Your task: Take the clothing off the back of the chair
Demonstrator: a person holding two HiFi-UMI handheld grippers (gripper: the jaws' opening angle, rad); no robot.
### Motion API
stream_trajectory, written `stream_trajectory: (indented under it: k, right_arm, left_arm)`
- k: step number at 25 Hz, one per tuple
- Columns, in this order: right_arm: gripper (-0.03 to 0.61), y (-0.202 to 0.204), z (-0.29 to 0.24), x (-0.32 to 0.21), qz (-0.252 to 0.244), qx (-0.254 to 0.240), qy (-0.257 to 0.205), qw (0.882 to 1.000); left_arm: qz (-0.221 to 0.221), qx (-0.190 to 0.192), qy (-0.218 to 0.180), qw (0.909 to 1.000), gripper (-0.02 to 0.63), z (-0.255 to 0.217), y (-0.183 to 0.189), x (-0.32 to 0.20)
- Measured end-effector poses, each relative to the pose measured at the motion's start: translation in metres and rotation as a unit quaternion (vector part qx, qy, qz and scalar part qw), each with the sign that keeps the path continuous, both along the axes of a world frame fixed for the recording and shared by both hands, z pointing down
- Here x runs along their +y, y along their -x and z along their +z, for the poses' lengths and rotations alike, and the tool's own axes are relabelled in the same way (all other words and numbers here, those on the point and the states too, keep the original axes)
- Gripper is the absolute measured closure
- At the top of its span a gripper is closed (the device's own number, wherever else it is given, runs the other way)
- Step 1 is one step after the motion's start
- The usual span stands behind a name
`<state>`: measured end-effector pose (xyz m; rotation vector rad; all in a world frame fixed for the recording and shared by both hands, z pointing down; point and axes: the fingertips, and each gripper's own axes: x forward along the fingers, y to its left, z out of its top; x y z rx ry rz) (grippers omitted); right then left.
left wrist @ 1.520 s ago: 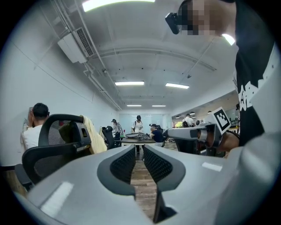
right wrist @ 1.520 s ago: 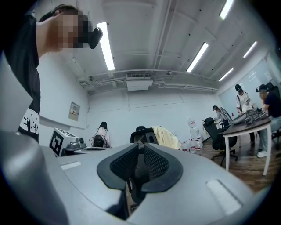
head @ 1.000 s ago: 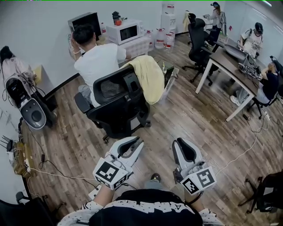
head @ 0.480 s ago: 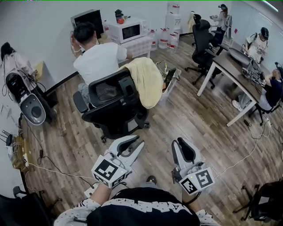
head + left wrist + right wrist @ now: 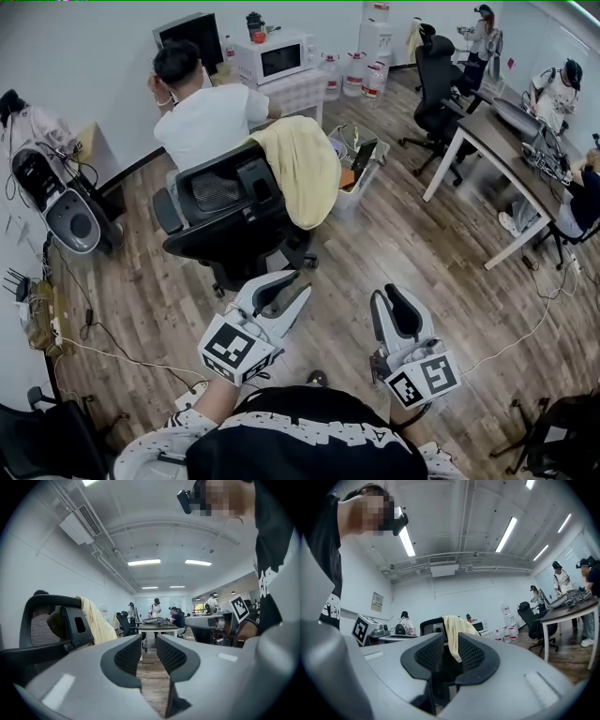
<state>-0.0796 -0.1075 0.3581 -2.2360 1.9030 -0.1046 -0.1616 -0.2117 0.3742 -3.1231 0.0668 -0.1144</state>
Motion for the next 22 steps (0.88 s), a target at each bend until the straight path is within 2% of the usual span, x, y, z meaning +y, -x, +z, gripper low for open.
stream_trajectory:
  k: [4,12,16,22]
  right_arm:
    - [0.458,-0.011,0.003,0.004,-0.006,0.003,0.007,1.000]
    - [0.433,-0.009,0.007,-0.009,-0.030,0.003,0.012,0.999]
    - [0.422,-0.013,0.006,-0.017,-0.037,0.004,0.012,0.999]
    - [0.409,-0.030,0.000,-0.037,-0.046,0.017,0.015,0.999]
  left_arm:
    - [-0.009,0.006,-0.005,0.9999,0.534,-0.004,-0.006,0.001]
    - [-0.040,-0.014,-0.016,0.9990,0.522,0.005,0.003,-0.016]
    - [-0.042,-0.016,-0.032,0.9985,0.506,0.002,-0.004,-0.021]
    - [-0.056,-0.012,-0.024,0.9981,0.493,0.001,-0.021,-0.042]
